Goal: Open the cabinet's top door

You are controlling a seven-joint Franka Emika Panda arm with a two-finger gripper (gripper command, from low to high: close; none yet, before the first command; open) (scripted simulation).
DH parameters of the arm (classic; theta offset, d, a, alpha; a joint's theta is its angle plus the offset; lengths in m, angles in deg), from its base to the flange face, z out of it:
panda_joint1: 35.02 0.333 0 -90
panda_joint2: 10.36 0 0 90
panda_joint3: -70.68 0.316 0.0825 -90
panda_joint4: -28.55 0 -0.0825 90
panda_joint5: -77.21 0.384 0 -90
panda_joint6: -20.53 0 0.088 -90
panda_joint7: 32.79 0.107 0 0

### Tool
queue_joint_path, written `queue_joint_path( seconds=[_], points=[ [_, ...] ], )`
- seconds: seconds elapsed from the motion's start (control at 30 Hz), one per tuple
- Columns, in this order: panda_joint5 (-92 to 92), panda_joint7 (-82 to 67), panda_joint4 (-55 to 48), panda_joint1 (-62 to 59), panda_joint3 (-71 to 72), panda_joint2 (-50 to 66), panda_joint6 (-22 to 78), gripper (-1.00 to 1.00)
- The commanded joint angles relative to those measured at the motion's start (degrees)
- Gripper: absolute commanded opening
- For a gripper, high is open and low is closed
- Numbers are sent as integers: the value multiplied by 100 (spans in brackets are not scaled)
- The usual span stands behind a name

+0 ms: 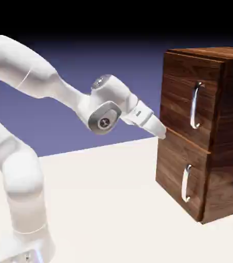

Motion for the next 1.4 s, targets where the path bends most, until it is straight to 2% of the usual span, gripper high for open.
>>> queue_joint_path(
  seconds=[0.0, 1.37],
  points=[
    [-250, -160, -31, 121, -116, -82, 48, 0],
    [-10466, -6714, -1316, 5059, -4874, -3443, 2011, 0]
  ],
)
